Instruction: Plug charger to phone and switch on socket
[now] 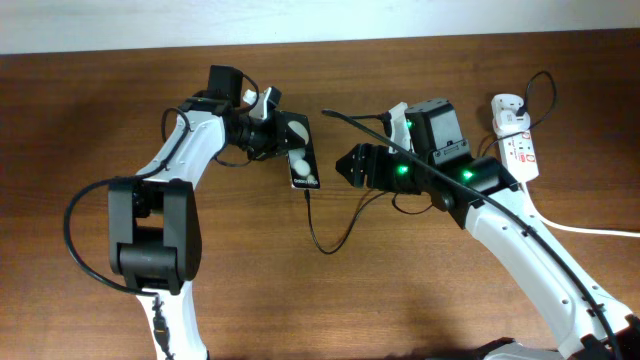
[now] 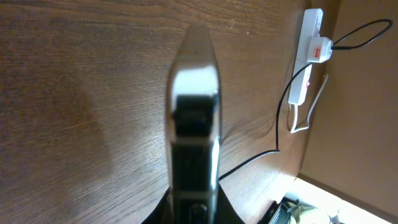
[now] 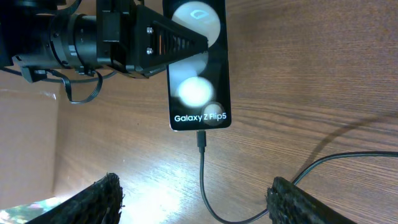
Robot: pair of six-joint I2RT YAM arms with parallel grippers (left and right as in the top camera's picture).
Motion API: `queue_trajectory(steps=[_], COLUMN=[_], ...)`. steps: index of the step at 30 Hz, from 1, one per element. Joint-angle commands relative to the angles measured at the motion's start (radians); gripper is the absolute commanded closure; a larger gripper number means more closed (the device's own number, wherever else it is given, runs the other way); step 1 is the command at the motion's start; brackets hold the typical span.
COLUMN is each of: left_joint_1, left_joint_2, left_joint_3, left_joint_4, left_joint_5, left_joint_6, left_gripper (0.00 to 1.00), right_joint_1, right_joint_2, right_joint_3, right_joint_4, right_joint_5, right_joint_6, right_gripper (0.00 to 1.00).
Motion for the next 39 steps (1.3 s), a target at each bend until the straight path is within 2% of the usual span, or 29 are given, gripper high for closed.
queue_trajectory(steps=[1,20,35,39], left_joint_1=[-0.003,-0.012,-0.02,-0.02], left_joint_2=[-0.009,-0.009,-0.009,-0.009], left_joint_3=[-0.005,-0.008,-0.009,-0.009], left_joint_4=[-0.005,-0.025,-0.109,-0.106], left_joint_5=[0.012,0.013,0.011,-0.034], left_joint_6=[0.019,0.018,0.018,0.018], left_gripper=[1.0,1.0,1.0,1.0], right_joint_1=[-0.004,-0.005,-0.004,-0.004], right_joint_2=[0.0,0.0,0.001,0.0], right_joint_3=[0.01,0.01,0.01,0.01], right_joint_4=[0.0,0.0,-0.001,-0.001], right_joint_5=[0.016,0.016,0.016,0.016], right_joint_6=[-0.011,-0.012,-0.012,-0.012], right_gripper=[0.2,0.19,0.19,0.19])
